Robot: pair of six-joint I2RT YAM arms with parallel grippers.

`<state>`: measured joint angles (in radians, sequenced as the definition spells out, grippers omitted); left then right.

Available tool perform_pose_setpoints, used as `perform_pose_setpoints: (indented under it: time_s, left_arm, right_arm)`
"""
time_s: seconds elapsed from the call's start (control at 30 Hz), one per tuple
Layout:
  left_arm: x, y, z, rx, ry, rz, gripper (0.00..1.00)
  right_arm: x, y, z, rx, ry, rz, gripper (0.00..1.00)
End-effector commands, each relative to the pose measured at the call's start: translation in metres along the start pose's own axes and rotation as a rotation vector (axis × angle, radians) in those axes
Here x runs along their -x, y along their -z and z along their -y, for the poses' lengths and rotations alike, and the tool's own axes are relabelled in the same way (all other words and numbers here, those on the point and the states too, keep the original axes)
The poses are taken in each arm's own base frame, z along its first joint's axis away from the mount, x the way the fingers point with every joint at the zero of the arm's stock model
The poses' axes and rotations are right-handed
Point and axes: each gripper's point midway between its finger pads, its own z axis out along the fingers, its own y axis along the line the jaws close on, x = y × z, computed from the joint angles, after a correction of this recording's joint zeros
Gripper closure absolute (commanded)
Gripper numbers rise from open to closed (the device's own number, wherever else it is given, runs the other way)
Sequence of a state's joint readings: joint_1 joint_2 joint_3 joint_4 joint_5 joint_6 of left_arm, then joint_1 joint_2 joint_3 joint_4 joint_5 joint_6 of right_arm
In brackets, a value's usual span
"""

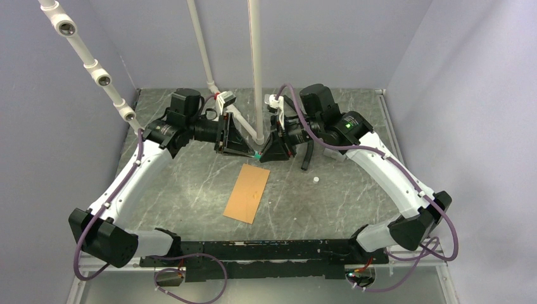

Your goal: Place the letter into the envelope and seal it

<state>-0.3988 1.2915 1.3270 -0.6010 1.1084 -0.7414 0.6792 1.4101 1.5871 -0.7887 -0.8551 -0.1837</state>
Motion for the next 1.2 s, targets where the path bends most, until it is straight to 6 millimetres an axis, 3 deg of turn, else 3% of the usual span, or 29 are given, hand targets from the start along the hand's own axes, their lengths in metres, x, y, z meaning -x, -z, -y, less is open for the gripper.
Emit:
perform_pose_setpoints:
  time_s: [0.0,0.03,0.07,0.1,0.2,0.23,0.33,0.43,0.5,0.57,0.67,0.77,0.83,1.0,1.1,1.17]
  left_arm:
    - [0.002,-0.001,0.009,-0.022,-0.058,-0.004,0.86]
    - [0.003,-0.001,0.009,-0.024,-0.06,-0.004,0.95]
    - [0.003,-0.001,0.009,-0.021,-0.064,0.001,0.97]
    - [0.005,-0.001,0.008,-0.01,-0.066,0.01,0.97]
    - [0.013,0.0,-0.001,0.07,-0.084,0.071,0.98]
    - [0.017,0.002,-0.008,0.117,-0.083,0.1,0.98]
    - [0.031,0.008,-0.034,0.274,-0.07,0.197,0.98]
    - [0.039,0.016,-0.059,0.405,-0.055,0.274,0.98]
    - [0.044,0.022,-0.069,0.46,-0.066,0.329,0.98]
    - [0.05,0.029,-0.073,0.501,-0.08,0.387,0.98]
    - [0.058,0.039,-0.07,0.516,-0.114,0.476,0.97]
    - [0.061,0.048,-0.063,0.509,-0.144,0.555,0.98]
    - [0.059,0.05,-0.061,0.499,-0.156,0.579,0.98]
    - [0.057,0.053,-0.062,0.506,-0.155,0.59,0.98]
    - [0.056,0.052,-0.063,0.506,-0.152,0.582,0.98]
    - [0.056,0.051,-0.063,0.506,-0.151,0.58,0.98]
  right_arm:
    - [0.019,0.007,-0.009,0.023,0.065,0.039,1.0]
    - [0.02,0.007,-0.006,0.01,0.055,0.038,1.0]
    - [0.02,0.007,-0.003,-0.01,0.042,0.034,1.0]
    - [0.022,0.008,0.001,-0.033,0.03,0.035,0.93]
    - [0.023,0.015,0.008,-0.087,-0.005,0.058,0.46]
    - [0.024,0.019,0.01,-0.11,-0.012,0.079,0.36]
    - [0.029,0.034,0.02,-0.192,-0.043,0.16,0.25]
    - [0.022,0.049,0.047,-0.365,-0.161,0.225,0.23]
    - [0.003,0.06,0.077,-0.535,-0.268,0.235,0.23]
    - [-0.027,0.076,0.115,-0.778,-0.399,0.194,0.22]
    - [-0.094,0.117,0.161,-1.176,-0.646,0.072,0.25]
    - [-0.156,0.136,0.173,-1.349,-0.808,-0.069,0.28]
    - [-0.186,0.136,0.174,-1.376,-0.865,-0.14,0.28]
    - [-0.241,0.12,0.175,-1.373,-0.956,-0.288,0.3]
    - [-0.263,0.101,0.179,-1.305,-1.004,-0.338,0.43]
    - [-0.274,0.092,0.18,-1.278,-1.027,-0.355,0.46]
